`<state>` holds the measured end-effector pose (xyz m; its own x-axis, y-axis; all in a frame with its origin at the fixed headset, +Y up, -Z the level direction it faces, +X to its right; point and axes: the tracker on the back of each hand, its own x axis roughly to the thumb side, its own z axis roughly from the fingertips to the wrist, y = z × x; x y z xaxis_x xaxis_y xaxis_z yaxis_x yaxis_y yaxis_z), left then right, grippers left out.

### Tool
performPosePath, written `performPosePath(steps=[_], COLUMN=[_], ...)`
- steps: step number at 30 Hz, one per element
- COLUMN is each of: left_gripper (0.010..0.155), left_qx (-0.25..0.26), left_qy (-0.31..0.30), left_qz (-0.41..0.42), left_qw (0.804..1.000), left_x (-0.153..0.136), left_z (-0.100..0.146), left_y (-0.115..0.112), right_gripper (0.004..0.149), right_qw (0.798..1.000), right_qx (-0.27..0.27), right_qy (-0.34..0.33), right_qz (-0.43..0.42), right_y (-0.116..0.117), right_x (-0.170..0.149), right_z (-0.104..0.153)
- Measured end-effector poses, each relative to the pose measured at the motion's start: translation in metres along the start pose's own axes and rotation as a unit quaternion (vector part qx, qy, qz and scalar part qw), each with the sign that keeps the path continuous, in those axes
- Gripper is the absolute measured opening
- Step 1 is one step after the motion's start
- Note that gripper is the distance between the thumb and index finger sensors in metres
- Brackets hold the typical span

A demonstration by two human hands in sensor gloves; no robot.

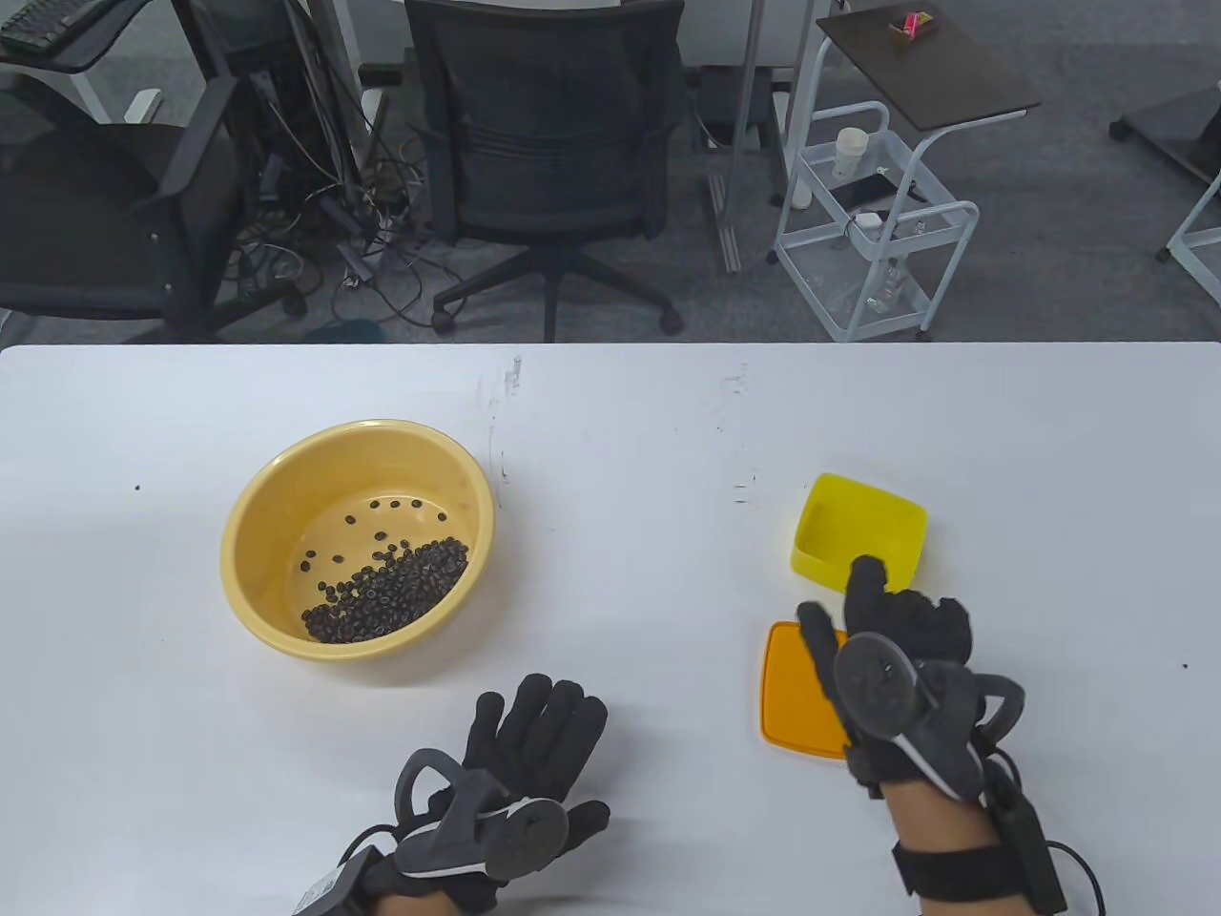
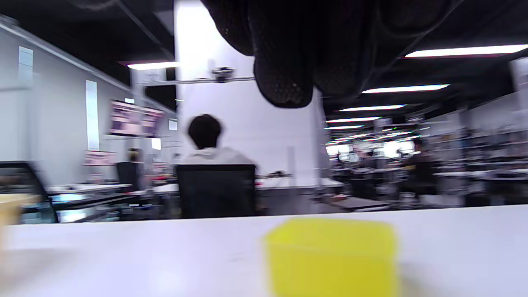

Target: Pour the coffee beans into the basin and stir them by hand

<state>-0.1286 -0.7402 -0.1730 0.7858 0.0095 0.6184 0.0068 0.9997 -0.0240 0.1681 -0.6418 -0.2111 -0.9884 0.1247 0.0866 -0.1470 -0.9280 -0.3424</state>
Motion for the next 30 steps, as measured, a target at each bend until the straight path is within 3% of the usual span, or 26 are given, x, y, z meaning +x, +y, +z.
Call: performPosePath(steps=[4, 7, 10, 14, 17, 20, 23, 25, 28, 30], left_gripper=[0.085, 0.086, 0.087, 0.089, 0.088, 0.093, 0.097, 0.098, 0.098, 0.099], left_qx=[0.003, 0.003, 0.002, 0.015, 0.087, 0.169, 0.193, 0.195, 0.162, 0.145], left_qy=[0.002, 0.004, 0.006, 0.019, 0.068, 0.125, 0.209, 0.285, 0.413, 0.452], left_qz=[-0.009, -0.015, -0.013, 0.04, 0.145, 0.273, 0.366, 0.368, 0.389, 0.42], left_qw=[1.0, 1.0, 1.0, 0.999, 0.983, 0.939, 0.886, 0.863, 0.807, 0.774], left_x=[0.001, 0.001, 0.0, -0.011, -0.035, -0.075, -0.123, -0.152, -0.186, -0.2], left_z=[0.002, 0.002, 0.002, 0.005, 0.016, 0.033, 0.048, 0.055, 0.064, 0.067], left_y=[0.0, 0.001, 0.001, 0.007, 0.03, 0.054, 0.061, 0.055, 0.036, 0.022], right_gripper=[0.085, 0.085, 0.086, 0.085, 0.085, 0.085, 0.085, 0.085, 0.085, 0.085], right_qw=[0.991, 0.982, 0.971, 0.971, 0.977, 0.977, 0.977, 0.977, 0.977, 0.977], right_qx=[0.097, 0.142, 0.209, 0.203, 0.172, 0.169, 0.161, 0.159, 0.158, 0.157], right_qy=[-0.081, -0.119, -0.111, -0.115, -0.124, -0.124, -0.128, -0.131, -0.133, -0.135], right_qz=[-0.04, -0.041, -0.036, -0.059, -0.036, -0.043, -0.051, -0.054, -0.053, -0.044], right_y=[0.032, 0.064, 0.085, 0.086, 0.082, 0.08, 0.077, 0.076, 0.077, 0.078], right_x=[0.041, 0.053, 0.053, 0.054, 0.053, 0.05, 0.05, 0.05, 0.051, 0.053], right_z=[0.048, 0.057, 0.057, 0.063, 0.065, 0.066, 0.067, 0.067, 0.067, 0.067])
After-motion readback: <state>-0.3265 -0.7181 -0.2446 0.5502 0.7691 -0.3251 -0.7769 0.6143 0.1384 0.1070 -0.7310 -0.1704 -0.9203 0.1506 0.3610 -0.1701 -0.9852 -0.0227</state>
